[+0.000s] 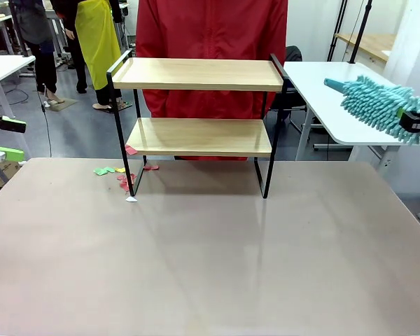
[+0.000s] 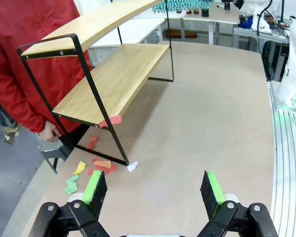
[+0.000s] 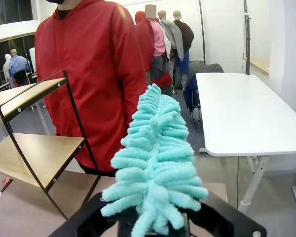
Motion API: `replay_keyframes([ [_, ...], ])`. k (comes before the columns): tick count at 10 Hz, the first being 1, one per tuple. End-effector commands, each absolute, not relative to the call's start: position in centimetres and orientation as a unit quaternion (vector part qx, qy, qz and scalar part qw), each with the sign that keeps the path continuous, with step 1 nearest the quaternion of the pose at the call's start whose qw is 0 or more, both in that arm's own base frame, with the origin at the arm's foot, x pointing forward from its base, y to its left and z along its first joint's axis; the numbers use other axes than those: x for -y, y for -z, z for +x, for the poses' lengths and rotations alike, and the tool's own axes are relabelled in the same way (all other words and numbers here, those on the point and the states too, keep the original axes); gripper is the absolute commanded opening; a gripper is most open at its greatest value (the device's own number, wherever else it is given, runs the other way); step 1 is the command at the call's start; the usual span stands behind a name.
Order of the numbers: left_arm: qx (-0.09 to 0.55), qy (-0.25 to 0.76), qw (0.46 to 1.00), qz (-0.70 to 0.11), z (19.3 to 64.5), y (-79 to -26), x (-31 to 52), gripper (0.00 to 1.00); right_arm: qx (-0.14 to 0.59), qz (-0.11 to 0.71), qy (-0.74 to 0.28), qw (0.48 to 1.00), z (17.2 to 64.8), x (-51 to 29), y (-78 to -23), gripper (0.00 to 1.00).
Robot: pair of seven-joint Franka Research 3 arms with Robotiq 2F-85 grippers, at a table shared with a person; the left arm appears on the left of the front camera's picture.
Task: Clean the shelf.
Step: Hand the Duster back to the human.
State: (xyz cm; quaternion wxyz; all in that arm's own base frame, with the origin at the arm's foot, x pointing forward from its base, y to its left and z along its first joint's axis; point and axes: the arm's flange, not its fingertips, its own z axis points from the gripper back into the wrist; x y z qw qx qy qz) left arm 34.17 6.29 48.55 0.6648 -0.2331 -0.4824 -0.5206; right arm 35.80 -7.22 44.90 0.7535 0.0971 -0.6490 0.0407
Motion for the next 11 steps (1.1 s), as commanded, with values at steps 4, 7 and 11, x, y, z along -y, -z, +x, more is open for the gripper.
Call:
replay_keyframes([
  [4,0.497,0.521,0.654,-0.233,34.53,-48.49,-6.12,1.0,0.651,0.091,-0.038,0.753,35.75,7.44,-45.22,0.16],
  [7,0.497,0.521,0.654,-0.233,34.53,-48.49,-6.12,1.0,0.651,0.091,-0.038,0.753,35.75,7.44,-45.22,0.16],
  [11,0.497,0.521,0.654,-0.233,34.53,-48.49,-6.12,1.0,0.651,0.091,-0.038,0.753,35.75,7.44,-45.22,0.16],
])
